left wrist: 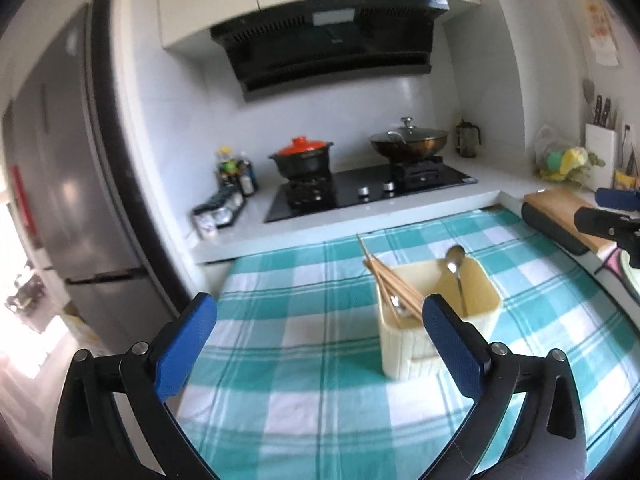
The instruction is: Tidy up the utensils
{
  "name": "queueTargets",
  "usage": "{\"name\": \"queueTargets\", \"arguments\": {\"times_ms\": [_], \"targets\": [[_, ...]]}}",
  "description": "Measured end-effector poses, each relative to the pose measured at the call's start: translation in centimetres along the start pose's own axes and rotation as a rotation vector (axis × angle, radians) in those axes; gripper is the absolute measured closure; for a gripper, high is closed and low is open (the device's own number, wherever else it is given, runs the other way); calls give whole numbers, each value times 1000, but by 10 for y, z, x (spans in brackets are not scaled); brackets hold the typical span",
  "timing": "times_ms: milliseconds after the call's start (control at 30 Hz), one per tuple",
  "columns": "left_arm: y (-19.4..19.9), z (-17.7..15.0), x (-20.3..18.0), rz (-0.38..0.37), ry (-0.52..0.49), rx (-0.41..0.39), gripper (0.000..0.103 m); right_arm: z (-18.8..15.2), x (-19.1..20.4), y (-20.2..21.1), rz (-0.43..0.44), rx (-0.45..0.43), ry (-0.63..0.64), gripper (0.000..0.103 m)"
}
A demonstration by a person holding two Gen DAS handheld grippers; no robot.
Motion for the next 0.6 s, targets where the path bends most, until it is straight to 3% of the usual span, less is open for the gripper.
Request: {"name": "queueTargets", "arguments": {"times_ms": [167,400,600], "targets": [[47,-22,-2,29,65,17,0,-35,30,40,-20,-3,4,19],[84,-47,-2,65,64,28,0,-79,56,70,-41,7,-34,16],[103,-53,-2,78,62,18,0,-88,71,88,-59,-2,-42,16]]}}
Point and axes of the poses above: each gripper's, at about its wrist camera, not at the fingertips, and y roughly against the way its jaws point, x to its left, z to its top, the point moved 2 cm from there along -y, roughly the way its jaws point, and after that the axes turned 10 degrees about z, right-handed, at the moved point
